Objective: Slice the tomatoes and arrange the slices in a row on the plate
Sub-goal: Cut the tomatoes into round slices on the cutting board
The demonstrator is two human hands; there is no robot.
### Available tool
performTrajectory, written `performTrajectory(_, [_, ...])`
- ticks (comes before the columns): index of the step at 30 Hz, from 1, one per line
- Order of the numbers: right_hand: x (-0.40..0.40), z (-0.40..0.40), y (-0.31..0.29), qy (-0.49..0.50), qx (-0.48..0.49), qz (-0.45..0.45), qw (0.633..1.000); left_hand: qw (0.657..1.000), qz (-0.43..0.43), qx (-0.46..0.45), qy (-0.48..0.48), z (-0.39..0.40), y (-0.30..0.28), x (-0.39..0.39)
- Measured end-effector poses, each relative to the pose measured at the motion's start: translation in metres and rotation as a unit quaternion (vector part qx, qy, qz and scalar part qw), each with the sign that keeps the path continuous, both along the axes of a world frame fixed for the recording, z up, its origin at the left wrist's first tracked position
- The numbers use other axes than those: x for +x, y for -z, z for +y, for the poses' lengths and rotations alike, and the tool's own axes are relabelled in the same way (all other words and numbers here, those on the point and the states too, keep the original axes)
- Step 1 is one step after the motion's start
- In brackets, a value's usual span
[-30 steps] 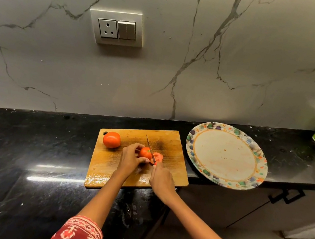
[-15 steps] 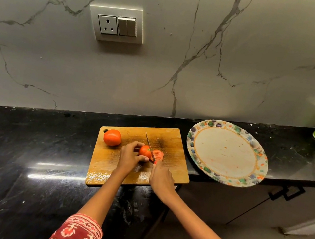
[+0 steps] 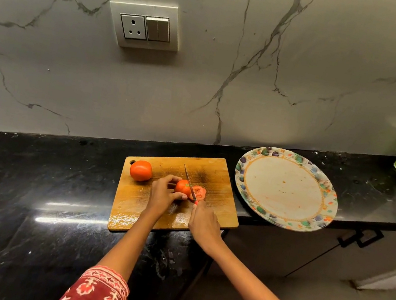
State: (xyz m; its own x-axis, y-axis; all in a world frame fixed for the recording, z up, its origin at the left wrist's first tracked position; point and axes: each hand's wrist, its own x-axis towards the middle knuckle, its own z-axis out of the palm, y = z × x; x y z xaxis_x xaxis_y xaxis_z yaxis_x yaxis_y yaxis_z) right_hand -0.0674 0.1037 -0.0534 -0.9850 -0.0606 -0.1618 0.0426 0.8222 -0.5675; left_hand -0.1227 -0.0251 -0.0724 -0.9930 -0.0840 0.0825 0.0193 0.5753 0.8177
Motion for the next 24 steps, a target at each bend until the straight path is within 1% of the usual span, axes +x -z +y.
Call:
performTrajectory(17, [0.000,0.001,0.001,-0.007,0.003,0.000,1.000,1.000,-0.024,-0.004,0.008,-0.002,-0.004,-0.006])
performTrajectory(24, [-0.016,-0.007,-0.001,-0.002,-0.004,0.001,1.000,1.000,-0.020,0.001,0.012,0.000,-0.008,-0.005])
